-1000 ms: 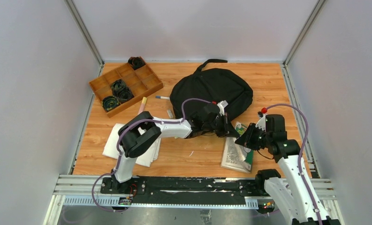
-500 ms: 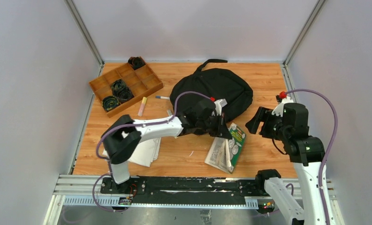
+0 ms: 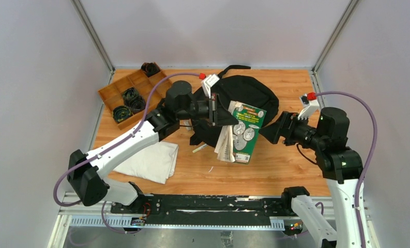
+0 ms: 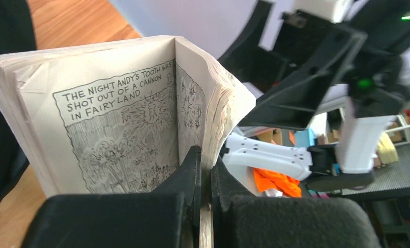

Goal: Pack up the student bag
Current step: Pick up the book from the center of the board.

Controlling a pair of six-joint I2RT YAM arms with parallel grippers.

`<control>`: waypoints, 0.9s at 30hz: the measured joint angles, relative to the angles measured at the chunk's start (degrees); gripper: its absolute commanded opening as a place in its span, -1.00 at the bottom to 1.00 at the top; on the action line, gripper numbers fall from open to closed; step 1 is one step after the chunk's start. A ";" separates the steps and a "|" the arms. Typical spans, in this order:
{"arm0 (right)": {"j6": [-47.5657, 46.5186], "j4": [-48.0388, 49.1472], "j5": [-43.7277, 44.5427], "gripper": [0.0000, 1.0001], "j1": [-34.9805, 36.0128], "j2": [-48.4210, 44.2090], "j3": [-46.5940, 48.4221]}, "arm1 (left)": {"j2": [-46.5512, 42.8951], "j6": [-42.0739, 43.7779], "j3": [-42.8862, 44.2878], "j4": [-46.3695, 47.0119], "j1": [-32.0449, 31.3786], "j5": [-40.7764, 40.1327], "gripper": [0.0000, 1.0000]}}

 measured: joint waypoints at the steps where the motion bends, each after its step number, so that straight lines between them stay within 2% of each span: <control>1: 0.83 1.99 -2.08 0.71 0.00 -0.46 -1.20 | -0.70 -0.46 0.00 0.79 0.70 0.94 -1.00; 10: 10.32 20.13 -16.20 0.73 0.00 -1.09 -13.33 | -2.95 -7.87 -1.33 9.86 4.72 8.96 -1.00; 14: 16.72 30.58 -21.35 0.61 0.00 -1.16 -17.55 | -2.95 -10.69 -1.95 13.22 5.07 10.69 -1.00; 16: 19.67 34.97 -23.21 0.37 0.00 -1.33 -18.86 | -2.95 -11.52 -2.36 14.47 5.07 11.15 -1.00; 19: 23.80 40.87 -24.90 -0.36 0.00 -1.31 -19.67 | -2.73 -12.22 -3.13 15.65 5.07 11.47 -1.00; 20: 25.64 42.82 -25.29 -0.62 0.00 -1.31 -20.17 | -2.62 -12.28 -3.48 16.02 5.07 11.32 -0.89; 21: 26.03 44.02 -25.59 -0.86 0.00 -1.31 -20.57 | -2.51 -12.26 -3.69 16.22 5.09 11.21 -0.55; 22: 27.43 45.51 -25.90 -0.99 0.00 -1.29 -21.24 | -2.29 -12.28 -3.89 16.28 5.22 11.04 -0.06; 24: 28.72 46.31 -26.08 -1.00 0.00 -1.29 -21.99 | -2.10 -11.78 -4.17 16.26 5.79 10.51 0.71; 25: 29.00 45.99 -25.86 -1.00 0.00 -1.22 -22.16 | -2.01 -11.26 -4.13 15.76 5.88 10.01 0.94; 27: 27.98 43.60 -24.76 -1.00 0.00 -0.74 -21.94 | -1.99 -8.48 -3.19 10.88 6.19 8.00 0.99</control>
